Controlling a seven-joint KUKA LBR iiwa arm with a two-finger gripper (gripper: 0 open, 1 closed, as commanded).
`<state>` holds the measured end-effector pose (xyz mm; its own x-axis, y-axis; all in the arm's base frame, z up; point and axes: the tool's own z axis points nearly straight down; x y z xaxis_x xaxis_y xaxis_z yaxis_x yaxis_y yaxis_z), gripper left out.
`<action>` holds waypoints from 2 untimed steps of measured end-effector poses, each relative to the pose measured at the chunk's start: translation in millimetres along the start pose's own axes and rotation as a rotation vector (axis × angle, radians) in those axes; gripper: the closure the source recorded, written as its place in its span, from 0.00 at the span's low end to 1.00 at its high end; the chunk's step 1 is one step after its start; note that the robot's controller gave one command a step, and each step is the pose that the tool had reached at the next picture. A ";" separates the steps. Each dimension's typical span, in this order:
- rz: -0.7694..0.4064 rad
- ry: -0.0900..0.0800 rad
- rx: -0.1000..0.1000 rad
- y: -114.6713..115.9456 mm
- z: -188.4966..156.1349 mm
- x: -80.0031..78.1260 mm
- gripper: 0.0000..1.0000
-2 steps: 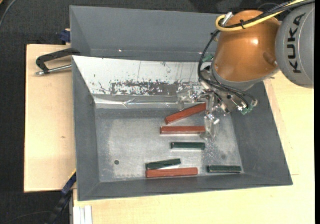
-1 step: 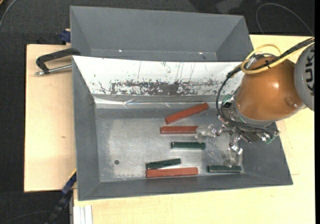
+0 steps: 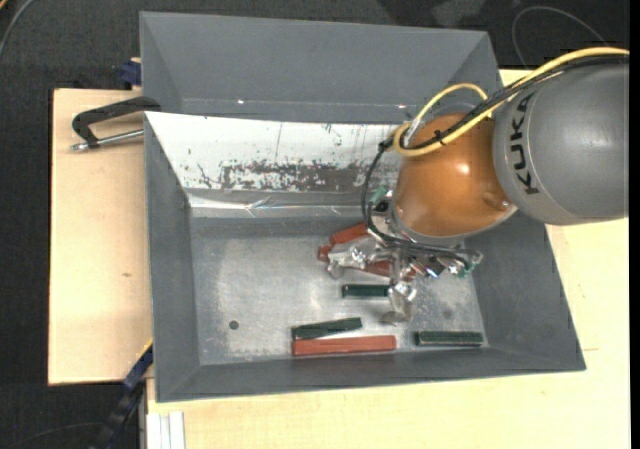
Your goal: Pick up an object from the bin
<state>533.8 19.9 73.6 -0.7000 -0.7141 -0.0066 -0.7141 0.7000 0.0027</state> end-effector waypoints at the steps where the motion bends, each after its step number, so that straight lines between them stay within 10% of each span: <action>1: 0.007 0.002 0.004 -3.8 -2.1 3.7 1.00; 2: -0.051 -0.003 0.013 -15.8 -132.1 20.0 1.00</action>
Offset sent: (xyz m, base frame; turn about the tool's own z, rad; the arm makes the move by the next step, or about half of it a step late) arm 0.0000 0.0000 0.0000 0.0000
